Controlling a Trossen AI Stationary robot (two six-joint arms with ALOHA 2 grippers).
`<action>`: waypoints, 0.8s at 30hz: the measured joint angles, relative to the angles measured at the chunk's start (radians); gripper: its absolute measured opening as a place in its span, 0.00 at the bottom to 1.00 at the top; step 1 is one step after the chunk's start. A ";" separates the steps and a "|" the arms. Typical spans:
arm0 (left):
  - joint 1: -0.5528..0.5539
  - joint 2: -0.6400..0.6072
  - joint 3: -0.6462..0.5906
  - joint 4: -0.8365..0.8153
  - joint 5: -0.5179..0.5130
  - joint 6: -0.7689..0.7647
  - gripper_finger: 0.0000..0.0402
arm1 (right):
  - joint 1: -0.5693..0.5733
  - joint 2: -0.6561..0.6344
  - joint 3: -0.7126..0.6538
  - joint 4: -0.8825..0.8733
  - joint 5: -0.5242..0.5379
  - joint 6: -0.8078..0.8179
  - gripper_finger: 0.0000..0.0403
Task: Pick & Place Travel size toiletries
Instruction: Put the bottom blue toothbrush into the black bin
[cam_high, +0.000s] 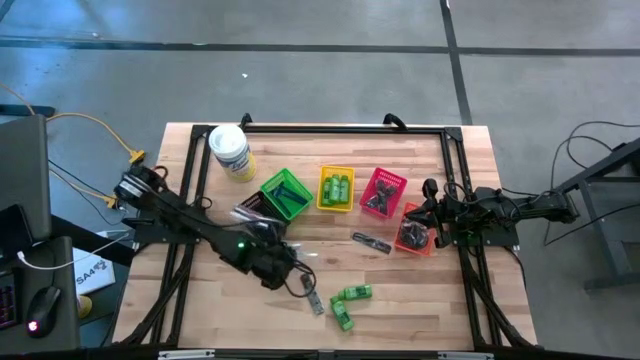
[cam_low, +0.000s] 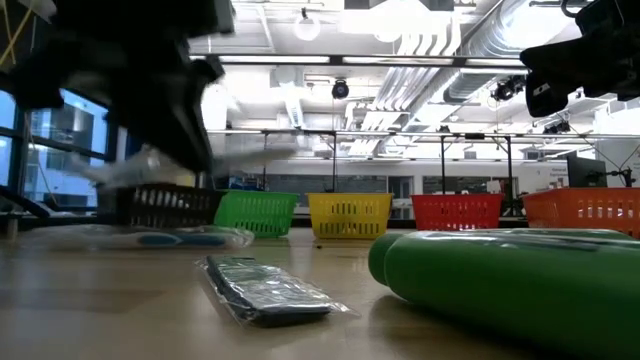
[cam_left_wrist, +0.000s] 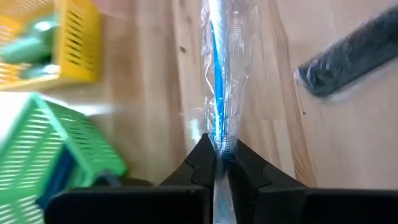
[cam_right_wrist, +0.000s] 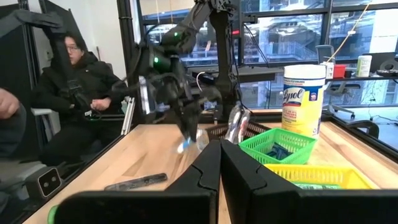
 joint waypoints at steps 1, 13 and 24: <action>-0.008 -0.022 0.000 -0.009 -0.018 -0.008 0.03 | 0.000 0.000 0.000 0.000 -0.001 0.000 0.01; -0.131 -0.176 0.002 -0.027 -0.077 -0.040 0.04 | 0.000 0.002 0.000 -0.006 0.000 0.003 0.01; -0.223 -0.270 0.002 -0.177 -0.357 -0.182 0.05 | 0.000 0.002 0.000 -0.006 0.001 0.003 0.01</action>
